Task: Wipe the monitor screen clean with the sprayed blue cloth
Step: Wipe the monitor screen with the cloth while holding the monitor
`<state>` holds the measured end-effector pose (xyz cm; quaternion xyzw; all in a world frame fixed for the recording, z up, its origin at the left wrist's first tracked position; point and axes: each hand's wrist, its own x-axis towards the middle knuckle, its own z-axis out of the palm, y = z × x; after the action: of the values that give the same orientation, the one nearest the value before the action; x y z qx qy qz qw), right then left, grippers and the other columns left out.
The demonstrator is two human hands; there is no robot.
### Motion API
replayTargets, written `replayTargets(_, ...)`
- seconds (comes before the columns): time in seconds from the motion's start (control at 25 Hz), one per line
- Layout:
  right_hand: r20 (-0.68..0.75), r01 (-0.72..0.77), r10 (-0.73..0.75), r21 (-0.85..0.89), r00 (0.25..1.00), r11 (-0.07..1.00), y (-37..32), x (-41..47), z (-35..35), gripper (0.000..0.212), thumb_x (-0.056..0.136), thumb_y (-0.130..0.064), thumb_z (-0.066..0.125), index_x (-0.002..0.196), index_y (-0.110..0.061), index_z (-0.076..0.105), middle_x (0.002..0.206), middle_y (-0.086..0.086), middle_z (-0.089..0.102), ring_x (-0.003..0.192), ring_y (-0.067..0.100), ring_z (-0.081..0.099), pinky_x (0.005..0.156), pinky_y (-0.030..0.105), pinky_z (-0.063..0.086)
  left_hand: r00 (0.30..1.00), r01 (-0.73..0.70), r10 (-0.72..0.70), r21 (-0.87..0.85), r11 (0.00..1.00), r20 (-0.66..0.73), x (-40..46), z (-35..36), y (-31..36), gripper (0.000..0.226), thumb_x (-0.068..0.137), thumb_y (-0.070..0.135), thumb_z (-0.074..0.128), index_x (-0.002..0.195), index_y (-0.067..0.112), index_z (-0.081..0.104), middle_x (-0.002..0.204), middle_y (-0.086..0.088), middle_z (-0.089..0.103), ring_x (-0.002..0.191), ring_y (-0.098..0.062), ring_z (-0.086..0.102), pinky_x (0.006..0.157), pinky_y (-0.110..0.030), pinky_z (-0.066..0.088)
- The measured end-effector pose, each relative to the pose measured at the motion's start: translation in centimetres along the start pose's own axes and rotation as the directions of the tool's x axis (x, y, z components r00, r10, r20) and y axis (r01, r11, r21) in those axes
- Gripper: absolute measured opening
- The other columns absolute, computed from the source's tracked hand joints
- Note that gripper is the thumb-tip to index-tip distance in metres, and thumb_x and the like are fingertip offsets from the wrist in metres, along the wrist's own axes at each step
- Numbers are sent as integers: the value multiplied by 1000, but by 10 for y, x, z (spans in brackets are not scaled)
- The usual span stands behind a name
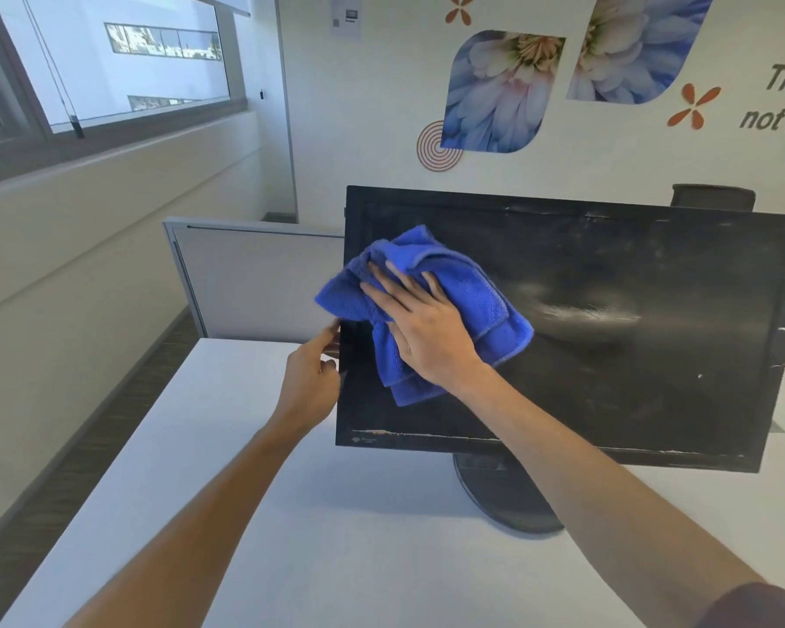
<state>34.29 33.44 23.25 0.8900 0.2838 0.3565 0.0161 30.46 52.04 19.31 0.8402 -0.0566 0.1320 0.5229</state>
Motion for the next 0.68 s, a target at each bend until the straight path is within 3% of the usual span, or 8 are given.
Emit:
replayTargets(0.12,53,66,-65,-20,996,998,-12,-36,15,61,90,-17,53,149,-21,38,159,-2,30,144,21,34,121,41,15,1000,-13,13,-20,1000,13,1,-3,-5,65,74,-20,30,126,8,58,117,-4,66,108,-16,60,97,-38,49)
replayTargets(0.28,135,161,-158,-12,978,987,-27,-79,34,63,92,-21,51,152,-21,32,160,-3,28,147,20,23,123,40,5,999,12,-10,-61,998,33,1,-8,-3,72,78,-22,27,138,13,49,124,-2,61,105,-13,58,93,-29,47)
replayTargets(0.44,242,264,-258,8,935,964,-35,-111,46,57,97,-26,46,152,-24,31,162,-6,23,149,20,15,123,41,0,998,5,-5,0,1000,60,0,-11,0,65,86,-15,34,138,22,50,119,9,63,97,2,60,85,-6,43)
replayTargets(0.6,219,375,-365,-3,905,927,-22,-103,35,56,94,-22,53,148,-22,37,158,-1,32,145,24,29,123,42,13,998,-38,38,1,999,55,0,-8,3,57,91,-8,33,138,21,51,121,0,66,106,-15,63,99,-31,48)
replayTargets(0.68,145,330,-320,-50,936,943,-9,-77,21,56,92,-16,50,146,-20,41,156,1,36,141,24,38,120,43,23,999,-31,31,-12,999,41,1,-7,2,56,91,-10,32,136,16,52,124,-4,65,110,-20,63,101,-38,48)
